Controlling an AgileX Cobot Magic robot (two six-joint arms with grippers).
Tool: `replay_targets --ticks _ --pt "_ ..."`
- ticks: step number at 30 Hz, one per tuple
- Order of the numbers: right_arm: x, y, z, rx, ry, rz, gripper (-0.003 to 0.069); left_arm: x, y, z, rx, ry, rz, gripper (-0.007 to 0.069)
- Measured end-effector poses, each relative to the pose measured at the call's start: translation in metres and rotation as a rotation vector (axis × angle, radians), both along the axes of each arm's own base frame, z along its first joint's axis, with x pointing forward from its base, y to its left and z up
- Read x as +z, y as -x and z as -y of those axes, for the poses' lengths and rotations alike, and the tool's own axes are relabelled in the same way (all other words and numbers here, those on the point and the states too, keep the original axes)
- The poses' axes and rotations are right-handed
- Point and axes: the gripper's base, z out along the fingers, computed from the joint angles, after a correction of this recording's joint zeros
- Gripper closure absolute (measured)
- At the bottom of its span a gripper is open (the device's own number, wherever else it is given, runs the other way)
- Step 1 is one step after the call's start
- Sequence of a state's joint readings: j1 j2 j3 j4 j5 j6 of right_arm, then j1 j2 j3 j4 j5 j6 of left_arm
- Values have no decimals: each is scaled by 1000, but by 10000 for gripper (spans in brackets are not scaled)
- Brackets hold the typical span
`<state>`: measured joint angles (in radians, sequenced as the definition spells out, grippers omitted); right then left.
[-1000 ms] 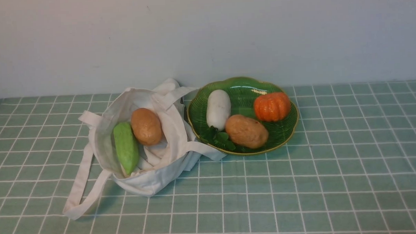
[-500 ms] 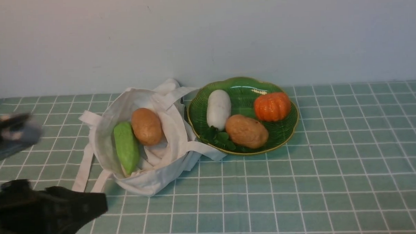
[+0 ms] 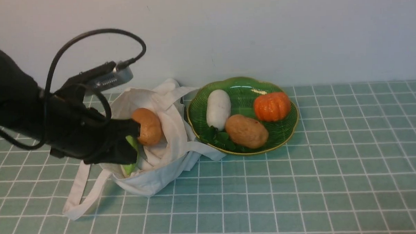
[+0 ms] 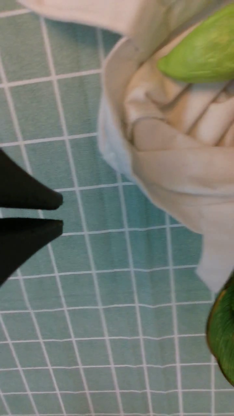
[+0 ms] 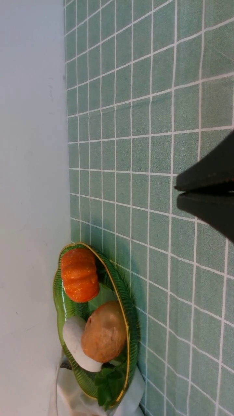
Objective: Take vegetables from cloth bag on blue coffee tablecloth place on plate.
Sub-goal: 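Reach into the cloth bag and grasp the potato inside with the left gripper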
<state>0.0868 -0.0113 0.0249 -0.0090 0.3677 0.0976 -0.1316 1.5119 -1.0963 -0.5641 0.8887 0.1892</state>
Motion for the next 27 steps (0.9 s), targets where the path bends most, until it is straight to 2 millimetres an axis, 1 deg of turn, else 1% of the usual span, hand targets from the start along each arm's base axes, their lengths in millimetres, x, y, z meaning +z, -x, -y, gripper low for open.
replay_targets --ticks 2,3,4,6,7,9,10,11,12,13,14,16,17,18,20,21,23,24,25,27 --pt "0 0 0 0 0 0 673 4 -12 1 1 -9 20 552" --pt "0 0 0 0 0 0 673 6 -22 1 5 -18 30 521" --pt "0 0 0 0 0 0 673 8 -24 1 6 -20 37 516" --pt "0 0 0 0 0 0 673 6 -35 1 24 -28 35 466" --pt "0 0 0 0 0 0 673 5 -44 1 32 -44 43 426" --pt "0 0 0 0 0 0 673 -1 -58 0 53 -75 44 346" --pt "0 0 0 0 0 0 673 -3 -60 -1 54 -86 44 332" --pt "0 0 0 0 0 0 673 -8 -68 -2 64 -110 37 282" --pt "0 0 0 0 0 0 673 -11 -74 -3 73 -122 30 249" --pt "0 0 0 0 0 0 673 -15 -80 -3 84 -130 25 217" --pt "0 0 0 0 0 0 673 -17 -82 -3 85 -132 21 211" --pt "0 0 0 0 0 0 673 -25 -99 -2 108 -138 28 141" --pt "0 0 0 0 0 0 673 -25 -101 -2 109 -138 35 141" --pt "0 0 0 0 0 0 673 -31 -110 -1 121 -137 45 118" --pt "0 0 0 0 0 0 673 -41 -123 -1 136 -141 65 105" --pt "0 0 0 0 0 0 673 -42 -123 -1 135 -143 62 104" --pt "0 0 0 0 0 0 673 -52 -133 -1 143 -157 81 101" --pt "0 0 0 0 0 0 673 -55 -135 -1 146 -157 84 101" --pt "0 0 0 0 0 0 673 -62 -141 -1 153 -161 92 101" --pt "0 0 0 0 0 0 673 -65 -142 -1 156 -162 94 101"
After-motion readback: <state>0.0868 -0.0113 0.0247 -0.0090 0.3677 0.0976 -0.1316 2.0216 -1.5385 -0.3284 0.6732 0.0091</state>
